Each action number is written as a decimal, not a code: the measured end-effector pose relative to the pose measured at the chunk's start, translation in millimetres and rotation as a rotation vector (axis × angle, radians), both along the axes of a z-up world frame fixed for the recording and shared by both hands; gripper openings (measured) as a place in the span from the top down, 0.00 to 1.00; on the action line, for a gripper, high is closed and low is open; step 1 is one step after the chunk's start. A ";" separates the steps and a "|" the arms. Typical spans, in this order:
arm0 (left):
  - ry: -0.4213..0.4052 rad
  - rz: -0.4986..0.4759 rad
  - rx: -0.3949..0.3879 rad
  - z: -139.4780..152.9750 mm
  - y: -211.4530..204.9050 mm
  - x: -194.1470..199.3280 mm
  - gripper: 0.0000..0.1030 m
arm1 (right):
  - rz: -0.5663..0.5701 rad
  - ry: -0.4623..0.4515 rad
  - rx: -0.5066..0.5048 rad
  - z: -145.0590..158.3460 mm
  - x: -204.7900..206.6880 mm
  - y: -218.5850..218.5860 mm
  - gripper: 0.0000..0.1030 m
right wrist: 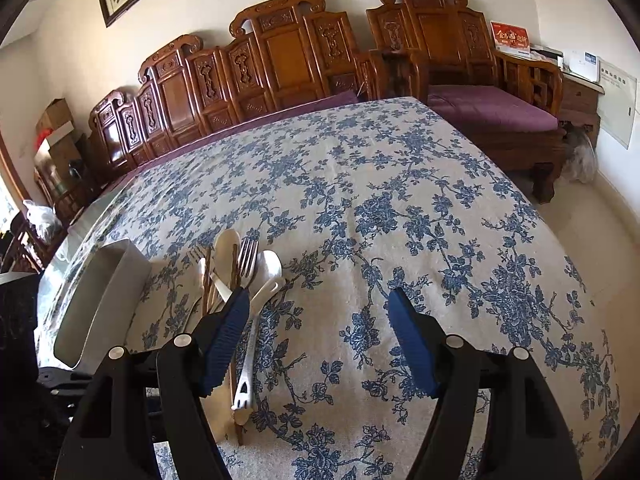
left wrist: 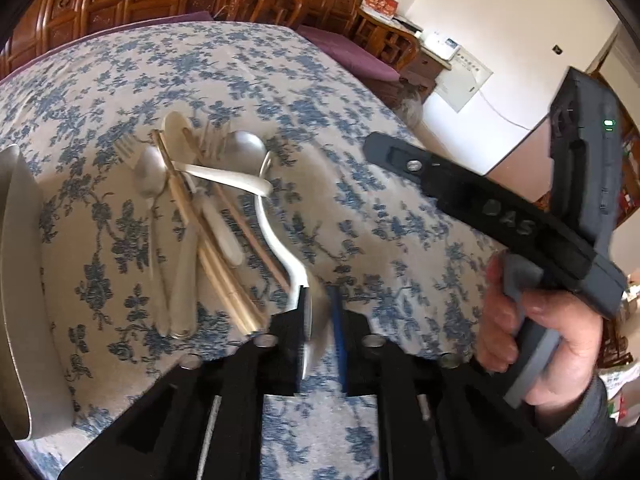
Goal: Organize utensils
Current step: 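Lift the white plastic spoon with the left tool and carry it over the grey tray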
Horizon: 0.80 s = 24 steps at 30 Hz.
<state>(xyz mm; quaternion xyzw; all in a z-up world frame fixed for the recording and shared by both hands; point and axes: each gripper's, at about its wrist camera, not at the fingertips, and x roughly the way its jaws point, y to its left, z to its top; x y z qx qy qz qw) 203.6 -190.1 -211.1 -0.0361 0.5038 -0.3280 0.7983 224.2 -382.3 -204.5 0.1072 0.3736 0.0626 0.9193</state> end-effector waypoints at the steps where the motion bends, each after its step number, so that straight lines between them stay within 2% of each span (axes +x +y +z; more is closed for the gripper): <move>1: -0.009 0.002 -0.002 4.5 -0.6 -2.0 0.96 | -0.001 -0.002 0.002 0.3 0.1 -1.0 0.28; 12: -0.060 0.013 -0.055 55.0 25.5 -23.9 0.96 | 0.024 -0.002 0.000 -0.2 3.7 7.6 0.28; 19: -0.159 0.081 0.011 70.2 62.8 -27.9 0.96 | 0.068 0.016 -0.013 -5.4 16.7 24.9 0.29; 24: -0.201 0.139 0.058 70.3 89.1 -18.4 0.96 | 0.138 0.046 -0.007 -14.8 24.3 52.4 0.39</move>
